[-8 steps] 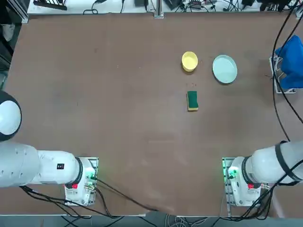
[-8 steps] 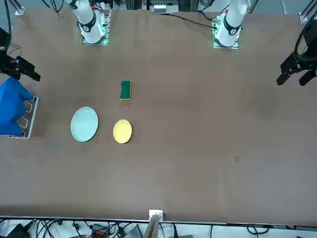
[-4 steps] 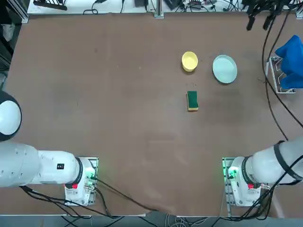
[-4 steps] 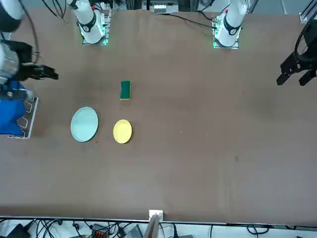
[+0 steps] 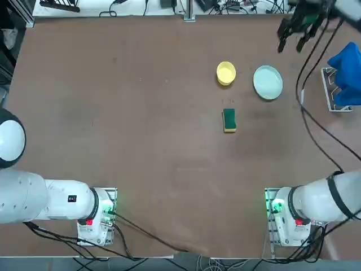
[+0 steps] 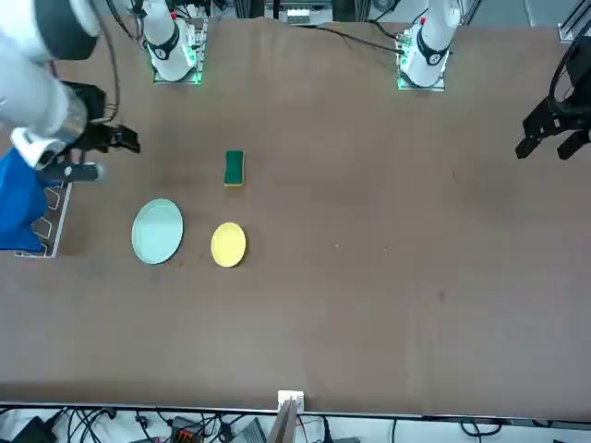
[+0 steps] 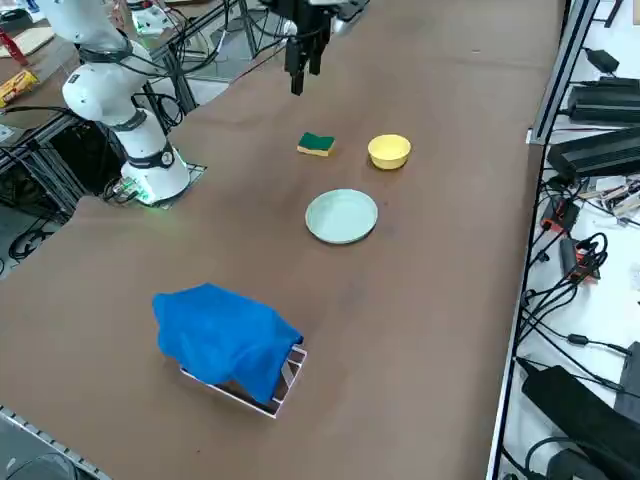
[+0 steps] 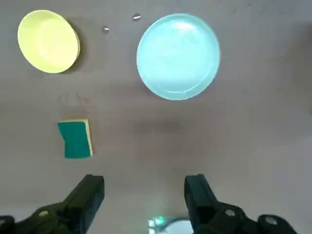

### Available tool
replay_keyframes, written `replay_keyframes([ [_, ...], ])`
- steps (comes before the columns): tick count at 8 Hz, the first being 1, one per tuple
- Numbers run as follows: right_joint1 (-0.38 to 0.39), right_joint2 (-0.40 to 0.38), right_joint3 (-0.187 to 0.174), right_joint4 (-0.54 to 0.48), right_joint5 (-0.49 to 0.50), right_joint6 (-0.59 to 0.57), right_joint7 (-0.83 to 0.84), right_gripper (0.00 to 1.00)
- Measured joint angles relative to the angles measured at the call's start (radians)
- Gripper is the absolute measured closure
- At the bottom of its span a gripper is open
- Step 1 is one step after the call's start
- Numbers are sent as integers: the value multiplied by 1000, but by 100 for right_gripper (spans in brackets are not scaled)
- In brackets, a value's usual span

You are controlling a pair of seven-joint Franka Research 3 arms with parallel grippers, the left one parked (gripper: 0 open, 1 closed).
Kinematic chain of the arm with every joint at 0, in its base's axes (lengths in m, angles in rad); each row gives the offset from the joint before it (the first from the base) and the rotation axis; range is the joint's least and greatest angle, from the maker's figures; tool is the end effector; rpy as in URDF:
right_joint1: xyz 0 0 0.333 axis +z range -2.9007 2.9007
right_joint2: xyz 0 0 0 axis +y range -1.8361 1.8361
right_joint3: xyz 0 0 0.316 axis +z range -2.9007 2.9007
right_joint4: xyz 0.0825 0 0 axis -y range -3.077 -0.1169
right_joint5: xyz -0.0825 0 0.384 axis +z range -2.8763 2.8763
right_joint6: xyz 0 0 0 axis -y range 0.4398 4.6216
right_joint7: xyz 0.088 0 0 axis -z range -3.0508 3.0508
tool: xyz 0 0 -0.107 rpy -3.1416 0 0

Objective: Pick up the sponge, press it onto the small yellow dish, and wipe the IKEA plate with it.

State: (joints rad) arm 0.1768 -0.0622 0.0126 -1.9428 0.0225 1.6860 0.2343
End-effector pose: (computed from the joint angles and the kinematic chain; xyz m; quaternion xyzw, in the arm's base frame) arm 0.5095 0.1000 0.4930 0.9949 -0.0248 -0.0972 0.0101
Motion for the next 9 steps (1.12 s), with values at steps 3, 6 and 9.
replay_keyframes([
  [3,153,-82,4,-253,0,260,166,0],
  [6,241,-44,4,-394,0,489,190,0],
  [9,289,41,4,-441,0,636,192,0],
])
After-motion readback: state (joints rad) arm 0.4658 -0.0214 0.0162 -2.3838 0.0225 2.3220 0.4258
